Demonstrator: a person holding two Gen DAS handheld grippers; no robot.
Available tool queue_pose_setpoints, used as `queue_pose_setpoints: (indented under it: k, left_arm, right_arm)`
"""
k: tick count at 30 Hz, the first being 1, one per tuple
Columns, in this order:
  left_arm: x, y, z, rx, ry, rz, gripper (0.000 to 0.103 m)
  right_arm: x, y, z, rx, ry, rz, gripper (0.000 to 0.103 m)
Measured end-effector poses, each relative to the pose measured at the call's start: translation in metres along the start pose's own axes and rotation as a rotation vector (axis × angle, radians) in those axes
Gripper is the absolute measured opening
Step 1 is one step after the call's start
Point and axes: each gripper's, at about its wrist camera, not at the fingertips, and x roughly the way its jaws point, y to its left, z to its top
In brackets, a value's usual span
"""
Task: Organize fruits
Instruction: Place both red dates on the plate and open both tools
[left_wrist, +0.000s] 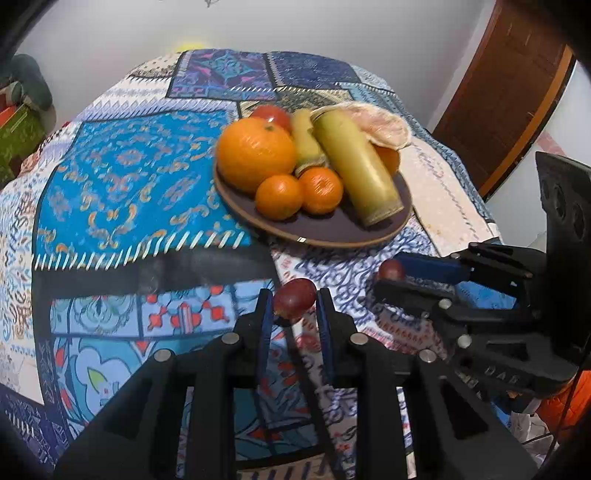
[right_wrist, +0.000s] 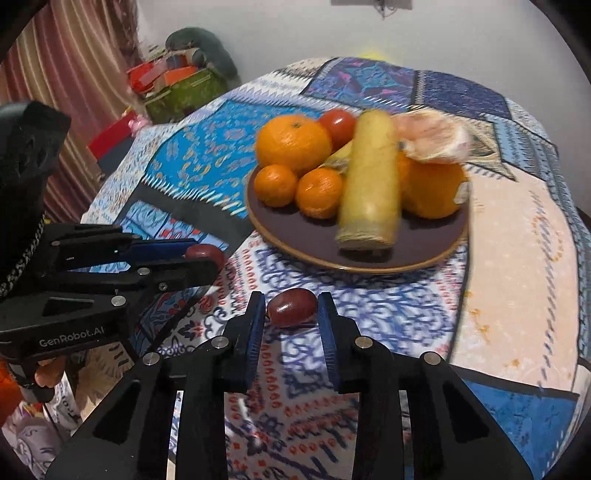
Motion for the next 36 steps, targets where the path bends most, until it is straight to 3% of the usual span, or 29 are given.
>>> queue_pose_setpoints:
  k: [8, 16, 36]
  left_arm:
    - [0.006, -0.017, 0.02, 0.019, -0.021, -0.015, 0.023]
    - [0.02, -0.024, 0.035, 0.019, -0.027, -0.022, 0.023]
    - [0.029, -0.02, 0.04, 0.002, -0.032, 0.016, 0.027]
  right_arm:
    - [-0.026, -0.03, 0.01, 0.023, -0.059, -0.077, 0.027]
    - [-0.025, -0.052, 0.021, 0.042, -0.083, -0.12, 0.027]
    - [-0.006, -0.063, 0.029, 0.042, -0.044, -0.115, 0.031]
